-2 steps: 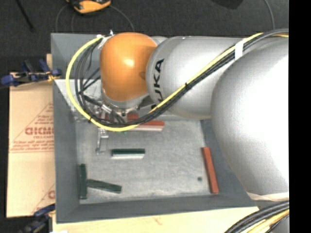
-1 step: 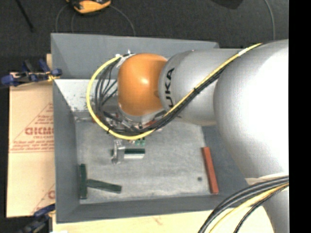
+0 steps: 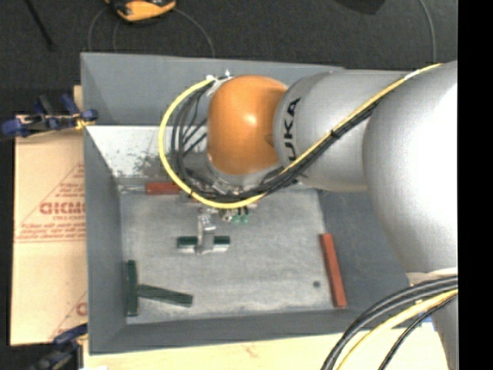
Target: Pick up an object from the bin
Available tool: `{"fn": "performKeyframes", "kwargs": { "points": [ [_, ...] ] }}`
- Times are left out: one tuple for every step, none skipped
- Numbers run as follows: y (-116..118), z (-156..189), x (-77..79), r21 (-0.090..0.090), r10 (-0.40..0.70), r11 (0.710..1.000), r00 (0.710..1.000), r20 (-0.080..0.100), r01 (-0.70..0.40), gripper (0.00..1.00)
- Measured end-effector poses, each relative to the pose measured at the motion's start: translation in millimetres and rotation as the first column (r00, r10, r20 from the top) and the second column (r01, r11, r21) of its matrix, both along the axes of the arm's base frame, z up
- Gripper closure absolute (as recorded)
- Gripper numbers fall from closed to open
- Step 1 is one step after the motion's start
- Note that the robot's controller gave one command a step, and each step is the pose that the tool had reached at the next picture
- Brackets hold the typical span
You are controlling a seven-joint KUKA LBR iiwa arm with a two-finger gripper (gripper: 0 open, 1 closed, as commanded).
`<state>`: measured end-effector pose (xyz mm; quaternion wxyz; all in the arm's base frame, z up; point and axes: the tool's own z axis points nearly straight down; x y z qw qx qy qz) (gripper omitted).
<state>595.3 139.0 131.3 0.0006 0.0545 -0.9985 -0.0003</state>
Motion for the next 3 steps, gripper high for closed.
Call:
{"fn": "performKeyframes", "kwargs": {
  "points": [
    [-29, -18, 5.9, -0.001, 0.071, 0.997, 0.997, 0.007, -0.071, 0.00],
    [-31, -63, -14.5, 0.000, 0.022, 1.000, 1.000, -0.001, -0.022, 0.00],
    [-41, -60, -0.7, 0.000, 0.057, 0.998, 0.998, 0.008, -0.057, 1.00]
  ]
}}
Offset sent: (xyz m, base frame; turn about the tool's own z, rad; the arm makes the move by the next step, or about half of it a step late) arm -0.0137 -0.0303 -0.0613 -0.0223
